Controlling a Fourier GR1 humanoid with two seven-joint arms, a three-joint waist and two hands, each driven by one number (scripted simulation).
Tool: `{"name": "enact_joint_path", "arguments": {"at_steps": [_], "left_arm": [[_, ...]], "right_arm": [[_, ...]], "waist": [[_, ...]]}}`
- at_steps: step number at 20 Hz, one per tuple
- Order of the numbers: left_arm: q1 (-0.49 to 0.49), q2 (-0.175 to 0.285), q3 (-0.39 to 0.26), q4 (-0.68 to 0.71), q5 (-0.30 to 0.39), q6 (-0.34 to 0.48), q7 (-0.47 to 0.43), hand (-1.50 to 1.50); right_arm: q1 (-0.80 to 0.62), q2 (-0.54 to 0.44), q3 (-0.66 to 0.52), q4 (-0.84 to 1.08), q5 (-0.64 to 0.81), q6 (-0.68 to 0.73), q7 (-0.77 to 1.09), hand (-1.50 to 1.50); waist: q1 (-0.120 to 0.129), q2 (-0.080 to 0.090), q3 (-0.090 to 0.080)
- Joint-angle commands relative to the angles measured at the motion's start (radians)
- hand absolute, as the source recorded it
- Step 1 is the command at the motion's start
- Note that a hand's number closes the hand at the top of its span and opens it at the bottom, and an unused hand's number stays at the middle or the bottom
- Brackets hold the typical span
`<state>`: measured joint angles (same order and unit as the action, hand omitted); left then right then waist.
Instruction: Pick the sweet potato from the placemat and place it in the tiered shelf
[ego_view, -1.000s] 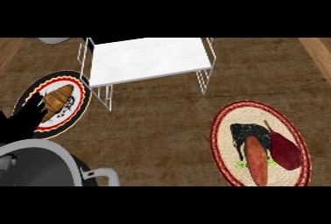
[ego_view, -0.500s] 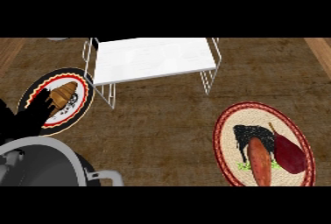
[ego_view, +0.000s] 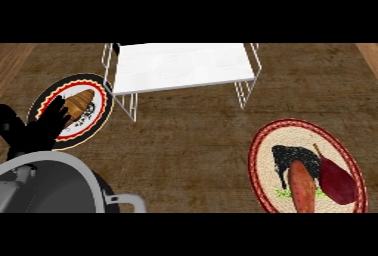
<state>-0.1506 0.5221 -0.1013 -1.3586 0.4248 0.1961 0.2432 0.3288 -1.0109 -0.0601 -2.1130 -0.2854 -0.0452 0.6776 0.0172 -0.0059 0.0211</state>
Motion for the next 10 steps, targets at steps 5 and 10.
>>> {"name": "enact_joint_path", "arguments": {"at_steps": [5, 10], "left_arm": [[0.080, -0.115, -0.103, 0.044, -0.013, -0.022, -0.053, 0.00], [0.101, -0.124, -0.106, 0.032, 0.019, -0.019, -0.048, 0.00]], "right_arm": [[-0.113, 0.017, 0.200, -0.016, 0.125, -0.035, 0.188, -1.50], [-0.106, 0.049, 0.266, -0.029, 0.220, -0.068, 0.259, -1.50]], "waist": [[0.022, 0.016, -0.023], [0.002, 0.009, -0.023]]}}
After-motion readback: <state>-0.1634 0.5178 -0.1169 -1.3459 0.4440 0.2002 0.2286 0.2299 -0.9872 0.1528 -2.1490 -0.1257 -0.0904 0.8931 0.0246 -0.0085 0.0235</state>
